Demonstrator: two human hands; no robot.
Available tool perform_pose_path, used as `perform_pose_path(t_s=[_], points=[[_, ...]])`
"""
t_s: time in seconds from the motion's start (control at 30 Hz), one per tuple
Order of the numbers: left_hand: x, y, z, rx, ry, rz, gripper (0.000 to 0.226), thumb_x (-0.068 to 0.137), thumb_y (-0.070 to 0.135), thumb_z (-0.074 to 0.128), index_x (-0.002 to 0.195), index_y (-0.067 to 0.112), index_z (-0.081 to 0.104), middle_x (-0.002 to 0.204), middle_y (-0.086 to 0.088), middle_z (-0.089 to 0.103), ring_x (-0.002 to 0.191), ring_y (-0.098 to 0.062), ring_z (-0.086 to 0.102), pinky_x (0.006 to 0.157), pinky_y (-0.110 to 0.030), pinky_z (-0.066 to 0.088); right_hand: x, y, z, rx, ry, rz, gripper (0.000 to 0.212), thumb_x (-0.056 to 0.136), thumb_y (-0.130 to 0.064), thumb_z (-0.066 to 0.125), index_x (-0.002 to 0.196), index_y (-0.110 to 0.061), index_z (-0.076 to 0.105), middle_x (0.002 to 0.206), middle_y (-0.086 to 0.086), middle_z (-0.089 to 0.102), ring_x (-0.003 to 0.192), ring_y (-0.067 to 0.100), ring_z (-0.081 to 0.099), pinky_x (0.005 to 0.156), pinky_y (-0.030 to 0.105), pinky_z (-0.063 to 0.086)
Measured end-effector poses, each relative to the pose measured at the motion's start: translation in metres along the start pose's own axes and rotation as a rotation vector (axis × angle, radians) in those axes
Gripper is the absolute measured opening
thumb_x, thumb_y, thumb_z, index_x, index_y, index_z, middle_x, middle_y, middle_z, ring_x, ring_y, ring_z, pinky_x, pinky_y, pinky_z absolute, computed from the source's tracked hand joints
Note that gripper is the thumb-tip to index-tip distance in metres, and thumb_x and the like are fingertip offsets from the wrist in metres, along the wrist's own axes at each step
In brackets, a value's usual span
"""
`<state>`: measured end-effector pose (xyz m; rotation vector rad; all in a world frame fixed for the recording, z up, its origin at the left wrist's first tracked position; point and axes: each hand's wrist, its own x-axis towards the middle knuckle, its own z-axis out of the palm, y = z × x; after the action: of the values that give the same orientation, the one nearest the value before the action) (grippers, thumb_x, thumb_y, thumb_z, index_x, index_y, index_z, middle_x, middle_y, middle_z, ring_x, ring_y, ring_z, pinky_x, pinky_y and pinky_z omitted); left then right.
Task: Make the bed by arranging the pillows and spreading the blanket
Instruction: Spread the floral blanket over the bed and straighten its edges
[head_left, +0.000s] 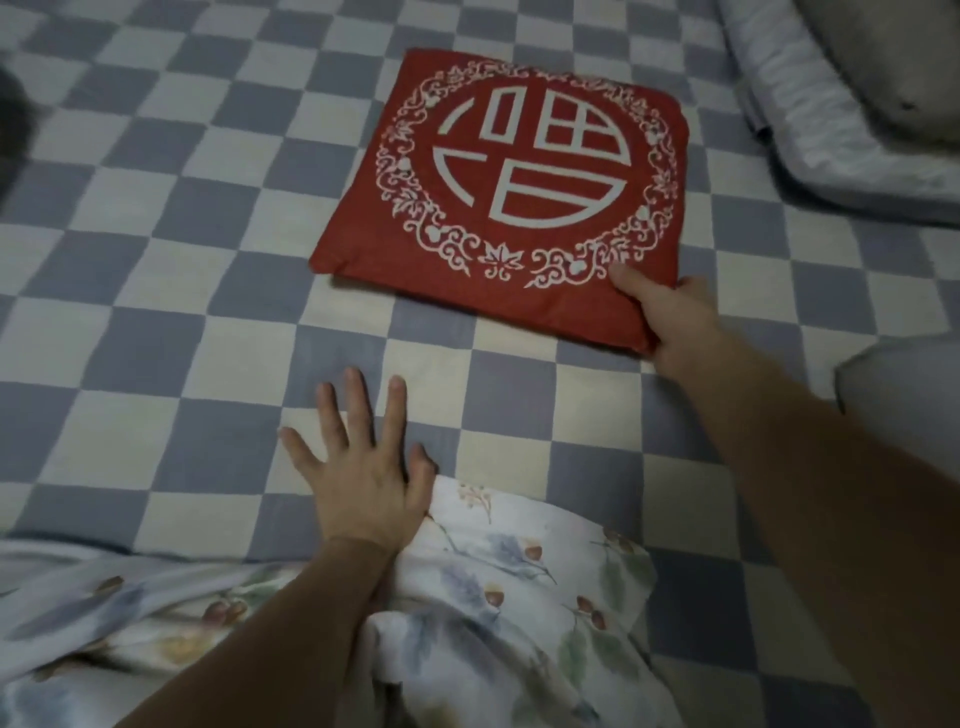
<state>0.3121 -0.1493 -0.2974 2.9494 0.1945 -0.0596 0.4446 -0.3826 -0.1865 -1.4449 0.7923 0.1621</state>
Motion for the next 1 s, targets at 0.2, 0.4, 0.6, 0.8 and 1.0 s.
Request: perform_pose_path(t_s=[0.2,0.4,0.6,0.8,1.0], points=[[0.008,-0.002,-0.003,-0.008,0.026,0.020,0.063,0.084,0.043,0.025,0.144,0.024,0.030,0.152,-0.015,0.026,0.138,-0.042,0.021,0.101,-0.072,0.012,-0.054,0.016,-0.002,0.103,-0.026,-0.092,0.048,0.077,-0.010,0.073,0.121,-0.012,0.056,0.106,0.005,0.067,0.089,0.020,0.067,0.081,0.037,0.055],[0.005,-0.007,-0.014,-0.110,-0.132,0.031,0.084,0.072,0.060,0.003,0.145,0.027,0.025,0.155,-0.009,0.015,0.143,-0.032,-0.001,0.108,-0.062,-0.008,-0.158,0.094,-0.037,0.303,0.063,0.134,0.039,0.079,-0.006,0.070,0.115,-0.013,0.056,0.103,0.010,0.068,0.084,0.025,0.068,0.066,0.034,0.057],[-0.072,0.050,-0.128,-1.750,-0.434,-0.402,0.059,0.076,0.071,0.027,0.103,0.029,0.060,0.095,0.014,0.070,0.093,-0.013,0.060,0.082,-0.034,0.043,-0.213,0.094,-0.069,0.448,0.051,0.104,0.048,0.079,-0.005,0.068,0.124,-0.017,0.054,0.112,0.011,0.066,0.097,0.029,0.065,0.090,0.049,0.052],[-0.109,0.138,-0.187,-1.872,-0.431,-0.485,0.046,0.082,0.003,0.058,0.127,0.007,0.053,0.113,-0.012,0.066,0.089,-0.023,0.067,0.059,-0.028,0.058,-0.292,0.069,-0.109,0.304,0.036,-0.140,0.040,0.082,-0.015,0.069,0.118,-0.025,0.054,0.110,-0.003,0.067,0.096,0.012,0.066,0.084,0.031,0.056],[-0.126,0.168,-0.264,-1.940,-0.656,-0.229,0.026,0.082,-0.001,0.051,0.081,0.009,0.075,0.079,-0.010,0.074,0.065,-0.020,0.071,0.055,-0.033,0.059,-0.323,0.009,-0.267,0.056,0.528,-0.393,0.061,0.070,-0.054,0.068,0.104,-0.005,0.059,0.096,0.004,0.061,0.087,0.019,0.055,0.071,0.026,0.041]])
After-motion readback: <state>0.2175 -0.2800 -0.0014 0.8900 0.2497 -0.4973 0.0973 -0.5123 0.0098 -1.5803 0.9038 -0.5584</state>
